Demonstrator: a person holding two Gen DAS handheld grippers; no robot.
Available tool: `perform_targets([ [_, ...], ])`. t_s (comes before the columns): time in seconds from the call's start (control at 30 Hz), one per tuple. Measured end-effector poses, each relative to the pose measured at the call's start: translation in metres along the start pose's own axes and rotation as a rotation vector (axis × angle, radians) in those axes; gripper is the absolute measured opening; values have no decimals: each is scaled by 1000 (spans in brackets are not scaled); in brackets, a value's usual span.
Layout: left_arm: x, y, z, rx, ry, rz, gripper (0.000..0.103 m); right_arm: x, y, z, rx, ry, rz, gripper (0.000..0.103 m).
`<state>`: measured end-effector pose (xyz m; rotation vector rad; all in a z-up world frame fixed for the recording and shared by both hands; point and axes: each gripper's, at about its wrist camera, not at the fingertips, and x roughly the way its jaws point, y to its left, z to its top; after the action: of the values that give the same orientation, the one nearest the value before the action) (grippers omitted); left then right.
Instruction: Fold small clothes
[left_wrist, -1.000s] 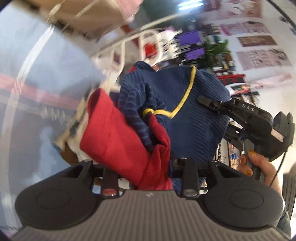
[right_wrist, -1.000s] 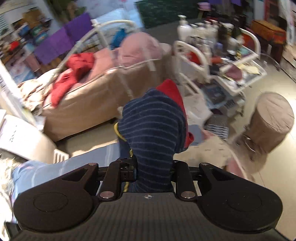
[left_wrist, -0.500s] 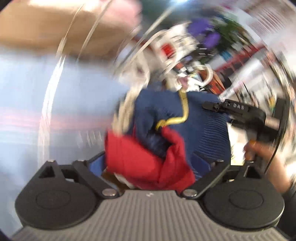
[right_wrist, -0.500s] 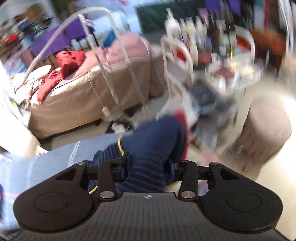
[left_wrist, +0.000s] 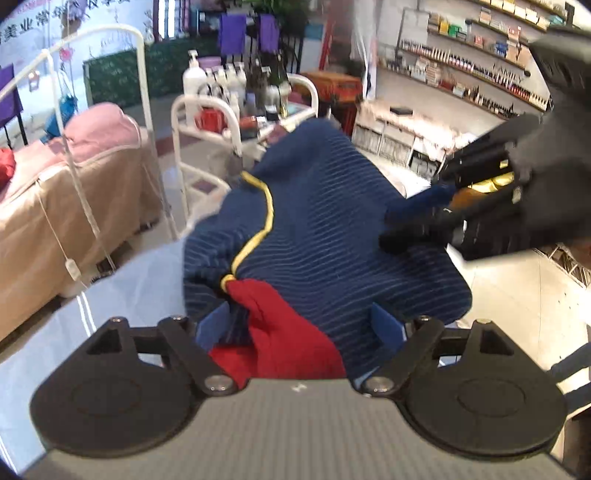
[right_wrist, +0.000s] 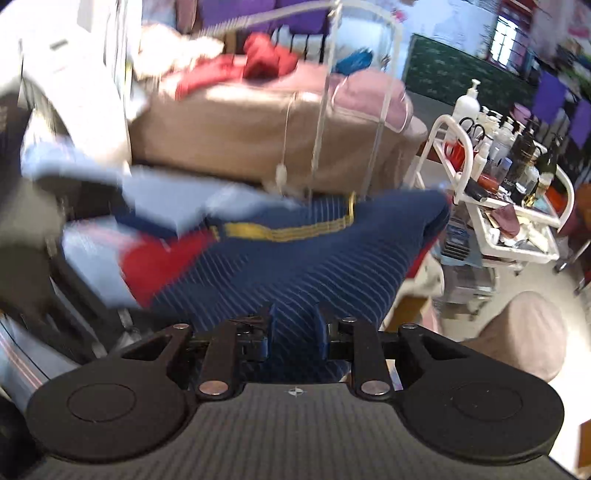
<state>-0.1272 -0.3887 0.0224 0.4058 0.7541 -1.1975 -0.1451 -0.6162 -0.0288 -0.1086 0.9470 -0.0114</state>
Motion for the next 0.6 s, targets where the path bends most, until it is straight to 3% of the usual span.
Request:
perform_targets([
  [0.17,46,-15,5,22,41,-32,91,27,-40,-21,98,11,-41,39],
  [0.27,55,-18,2,31,15,-21,98,37,-53,-27,134,-2,-39,42],
  [0.53,65,-7,12,13,48,-17,103,36,-40,-35,178,-49,-29,49],
  [0.57,60,-4,15,1,47,-16,103,32,-43,-33,210,-66,-14,53],
  [0.6,54,-1,17,-9,44,-17,103,29,-47,-33,239,-81,2,67],
])
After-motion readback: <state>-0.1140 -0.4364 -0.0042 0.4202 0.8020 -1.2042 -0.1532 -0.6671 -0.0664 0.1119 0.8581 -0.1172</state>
